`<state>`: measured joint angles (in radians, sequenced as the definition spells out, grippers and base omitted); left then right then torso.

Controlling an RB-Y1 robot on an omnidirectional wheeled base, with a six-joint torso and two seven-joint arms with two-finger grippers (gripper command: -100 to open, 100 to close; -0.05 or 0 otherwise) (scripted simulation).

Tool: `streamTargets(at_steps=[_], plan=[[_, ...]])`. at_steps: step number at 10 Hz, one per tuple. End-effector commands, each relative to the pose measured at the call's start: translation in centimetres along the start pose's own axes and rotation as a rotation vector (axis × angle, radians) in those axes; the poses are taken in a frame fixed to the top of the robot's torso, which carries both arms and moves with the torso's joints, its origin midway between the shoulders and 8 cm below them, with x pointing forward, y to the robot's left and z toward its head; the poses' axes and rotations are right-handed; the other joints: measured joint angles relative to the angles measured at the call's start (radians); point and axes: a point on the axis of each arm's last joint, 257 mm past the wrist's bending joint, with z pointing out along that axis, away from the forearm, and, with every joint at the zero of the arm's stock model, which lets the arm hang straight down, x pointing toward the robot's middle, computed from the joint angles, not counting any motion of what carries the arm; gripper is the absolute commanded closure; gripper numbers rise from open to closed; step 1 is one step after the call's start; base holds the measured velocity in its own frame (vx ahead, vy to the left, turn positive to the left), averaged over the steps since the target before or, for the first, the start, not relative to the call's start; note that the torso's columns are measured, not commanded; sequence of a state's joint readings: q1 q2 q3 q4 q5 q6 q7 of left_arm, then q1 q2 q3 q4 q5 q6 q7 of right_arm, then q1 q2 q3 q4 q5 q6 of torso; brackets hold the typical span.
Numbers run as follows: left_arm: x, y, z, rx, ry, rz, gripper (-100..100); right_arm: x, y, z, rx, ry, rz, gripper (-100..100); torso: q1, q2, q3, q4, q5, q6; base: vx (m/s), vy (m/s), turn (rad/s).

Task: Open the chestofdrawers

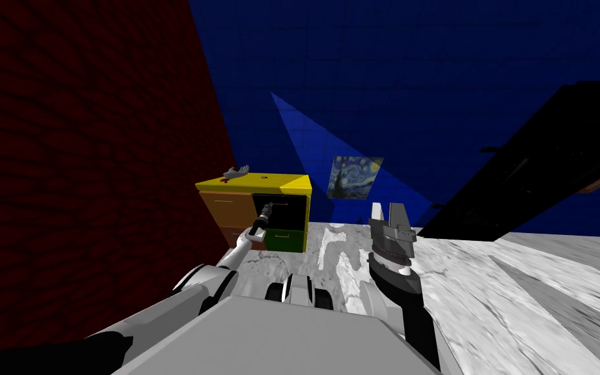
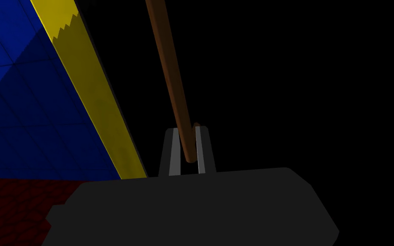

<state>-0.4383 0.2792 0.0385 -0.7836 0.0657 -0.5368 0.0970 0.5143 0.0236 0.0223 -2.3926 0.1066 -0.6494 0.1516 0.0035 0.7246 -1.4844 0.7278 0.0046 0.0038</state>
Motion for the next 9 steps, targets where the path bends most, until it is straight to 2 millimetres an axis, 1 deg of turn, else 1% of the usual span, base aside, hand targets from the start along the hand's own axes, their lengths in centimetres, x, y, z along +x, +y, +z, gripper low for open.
streamTargets(at_steps=[1, 2, 3, 4, 5, 6, 7, 8, 9], plan=[[2.6, 0.9, -2.1, -0.011, 0.03, -0.003, 100, 0.0, 0.0, 0.0, 0.0, 0.0, 0.0, 0, -0.002, 0.0, 0.0, -0.001, 0.0, 0.0, 0.106, 0.061, -0.01], [2.4, 1.0, -2.5, -0.012, 0.028, -0.003, 100, 0.0, 0.0, 0.0, 0.0, 0.0, 0.0, 0, -0.002, -0.002, -0.001, -0.002, 0.0, 0.002, 0.083, 0.044, 0.002], [2.2, 0.8, -3.4, -0.001, 0.025, -0.003, 100, 0.0, 0.0, 0.0, 0.0, 0.0, 0.0, 0, -0.004, -0.002, -0.001, -0.003, 0.0, 0.002, 0.025, 0.015, -0.004], [2.1, 1.0, -3.6, -0.006, 0.024, -0.003, 100, 0.0, 0.0, 0.0, 0.0, 0.0, 0.0, 0, -0.004, 0.0, 0.0, -0.003, 0.0, 0.002, -0.004, -0.006, -0.01], [3.8, 0.5, -4.0, 0.001, 0.039, -0.007, 100, 0.0, 0.0, 0.0, 0.0, 0.0, 0.0, 0, -0.004, 0.001, 0.001, -0.003, 0.001, 0.001, 0.055, 0.015, 0.025], [3.5, 0.4, -4.8, 0.006, 0.035, -0.007, 100, 0.0, 0.0, 0.0, 0.0, 0.0, 0.0, 0, -0.004, -0.002, -0.001, -0.005, 0.001, 0.004, 0.063, 0.035, -0.001], [3.2, 1.1, -5.8, -0.007, 0.03, -0.006, 100, 0.0, 0.0, 0.0, 0.0, 0.0, 0.0, 0, -0.005, -0.002, -0.001, -0.004, 0.001, 0.005, 0.038, 0.027, -0.03], [4.6, 0.2, -6.3, 0.004, 0.039, -0.01, 100, 0.0, 0.0, 0.0, 0.0, 0.0, 0.0, 0, -0.005, -0.001, 0.0, -0.005, 0.001, 0.003, 0.064, 0.036, 0.013], [4.4, -0.3, -6.8, 0.017, 0.036, -0.01, 100, 0.0, 0.0, 0.0, 0.0, 0.0, 0.0, 0, -0.005, -0.003, -0.001, -0.005, 0.001, 0.006, 0.064, 0.037, -0.002]])
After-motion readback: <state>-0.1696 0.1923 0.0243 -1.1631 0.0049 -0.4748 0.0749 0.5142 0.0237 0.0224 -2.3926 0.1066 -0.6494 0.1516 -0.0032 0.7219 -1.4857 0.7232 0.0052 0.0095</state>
